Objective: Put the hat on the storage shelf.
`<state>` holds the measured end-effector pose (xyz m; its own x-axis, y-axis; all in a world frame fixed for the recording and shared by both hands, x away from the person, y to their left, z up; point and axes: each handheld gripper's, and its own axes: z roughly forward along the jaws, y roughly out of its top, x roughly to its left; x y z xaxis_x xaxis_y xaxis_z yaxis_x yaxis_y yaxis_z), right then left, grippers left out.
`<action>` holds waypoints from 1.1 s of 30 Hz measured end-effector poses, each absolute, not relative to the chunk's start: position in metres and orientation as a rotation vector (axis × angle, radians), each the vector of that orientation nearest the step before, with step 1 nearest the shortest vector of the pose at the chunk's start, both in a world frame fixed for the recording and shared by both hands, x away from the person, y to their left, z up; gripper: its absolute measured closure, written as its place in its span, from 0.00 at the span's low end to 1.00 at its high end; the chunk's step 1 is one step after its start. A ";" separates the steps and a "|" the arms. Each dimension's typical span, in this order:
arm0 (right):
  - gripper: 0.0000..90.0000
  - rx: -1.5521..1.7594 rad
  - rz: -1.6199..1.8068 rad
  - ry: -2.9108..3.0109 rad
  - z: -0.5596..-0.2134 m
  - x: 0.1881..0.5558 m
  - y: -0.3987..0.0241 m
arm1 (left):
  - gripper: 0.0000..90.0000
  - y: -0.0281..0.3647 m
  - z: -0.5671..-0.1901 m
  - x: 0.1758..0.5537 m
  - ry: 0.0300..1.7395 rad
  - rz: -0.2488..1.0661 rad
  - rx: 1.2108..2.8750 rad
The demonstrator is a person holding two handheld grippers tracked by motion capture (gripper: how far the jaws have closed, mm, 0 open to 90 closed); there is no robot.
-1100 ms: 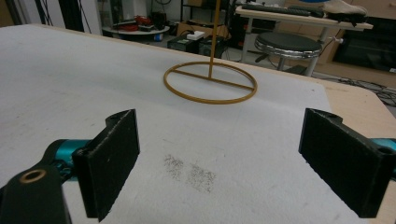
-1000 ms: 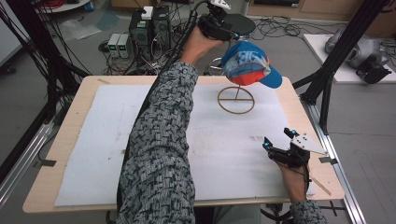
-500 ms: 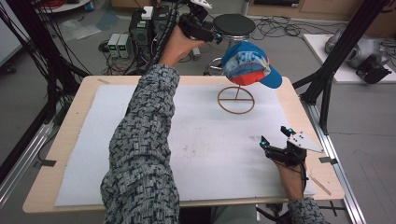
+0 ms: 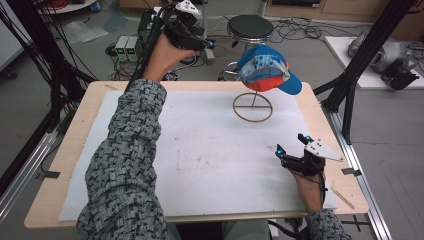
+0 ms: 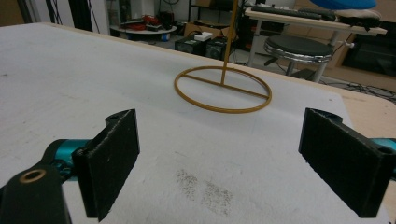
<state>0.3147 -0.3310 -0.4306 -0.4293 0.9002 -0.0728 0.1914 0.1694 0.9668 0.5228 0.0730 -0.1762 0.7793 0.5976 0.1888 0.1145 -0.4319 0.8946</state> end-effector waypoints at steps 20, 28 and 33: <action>0.13 1.021 1.293 1.774 -0.430 0.319 -0.324 | 0.45 0.173 -0.209 0.467 0.663 0.685 1.893; 0.13 1.021 1.291 1.774 -0.430 0.318 -0.323 | 0.44 0.209 -0.232 0.422 0.686 0.722 1.830; 0.13 1.028 1.290 1.776 -0.429 0.317 -0.322 | 0.42 0.223 -0.246 0.402 0.704 0.742 1.805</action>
